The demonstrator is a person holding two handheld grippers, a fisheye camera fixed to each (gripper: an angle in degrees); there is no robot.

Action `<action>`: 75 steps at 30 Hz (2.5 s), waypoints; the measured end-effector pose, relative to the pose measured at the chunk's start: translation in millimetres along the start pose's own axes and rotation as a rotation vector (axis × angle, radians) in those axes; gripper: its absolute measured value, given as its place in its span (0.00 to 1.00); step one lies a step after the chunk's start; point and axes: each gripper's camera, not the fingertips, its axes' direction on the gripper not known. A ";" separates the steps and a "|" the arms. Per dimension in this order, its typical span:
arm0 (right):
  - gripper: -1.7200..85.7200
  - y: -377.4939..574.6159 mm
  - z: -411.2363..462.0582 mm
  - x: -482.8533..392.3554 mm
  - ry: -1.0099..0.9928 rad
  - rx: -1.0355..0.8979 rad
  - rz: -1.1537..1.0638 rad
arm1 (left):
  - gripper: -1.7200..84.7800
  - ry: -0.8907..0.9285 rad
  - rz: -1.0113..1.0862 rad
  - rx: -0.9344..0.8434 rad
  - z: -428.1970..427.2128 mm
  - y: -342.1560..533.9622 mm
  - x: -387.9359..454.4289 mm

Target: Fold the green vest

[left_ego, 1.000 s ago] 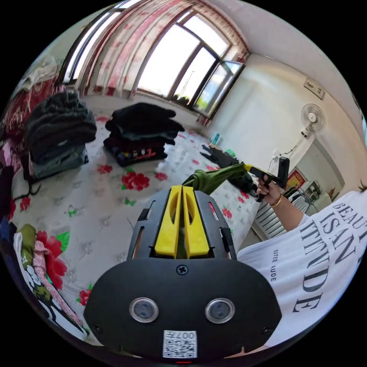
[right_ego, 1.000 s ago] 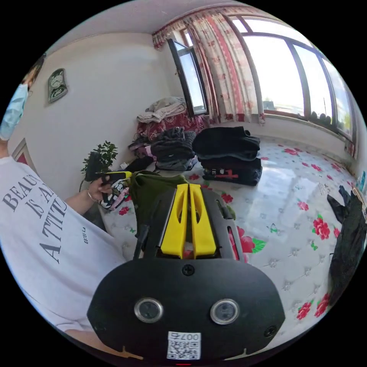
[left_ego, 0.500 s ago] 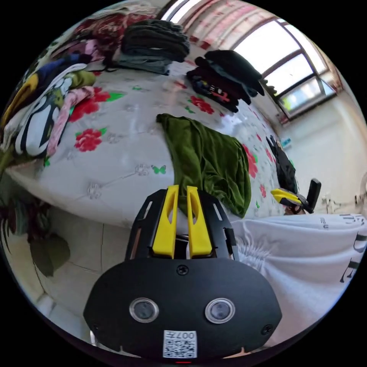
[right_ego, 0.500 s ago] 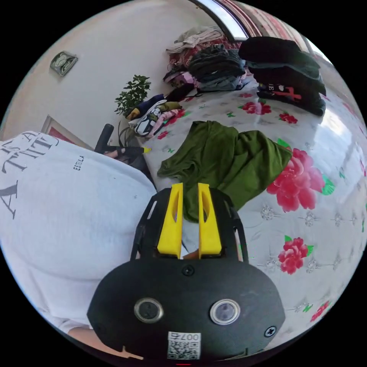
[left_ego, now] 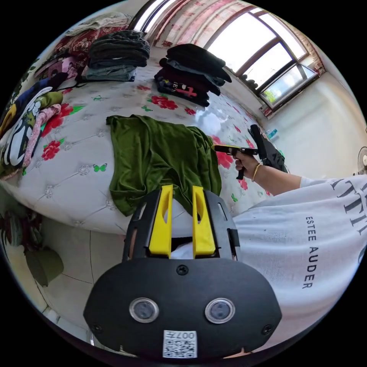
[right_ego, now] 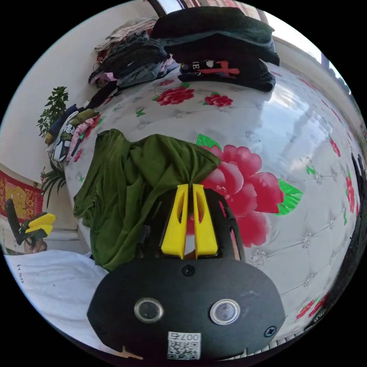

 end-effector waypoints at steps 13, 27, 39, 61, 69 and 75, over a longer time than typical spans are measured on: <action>0.02 44.6 -170.5 -157.2 -0.714 0.308 -0.567 | 0.21 0.066 0.470 0.227 -64.1 -40.8 84.2; 0.09 55.7 -133.5 -105.5 -0.197 0.143 -0.377 | 0.06 0.005 0.078 0.333 -148.0 37.6 -40.1; 0.09 15.7 -36.4 -155.5 -0.125 -0.102 -0.504 | 0.07 0.096 -0.058 0.361 -164.7 53.8 -96.7; 0.02 78.3 -571.7 -74.7 -0.038 1.044 -0.702 | 0.08 0.116 0.689 0.830 -343.8 -78.8 32.9; 0.02 154.0 -362.7 20.5 -0.124 0.404 -0.251 | 0.10 -0.007 0.445 0.362 -178.2 -52.1 3.6; 0.04 202.0 -230.6 67.0 -0.040 0.046 0.061 | 0.10 0.007 0.049 -0.038 -59.6 -12.9 -62.7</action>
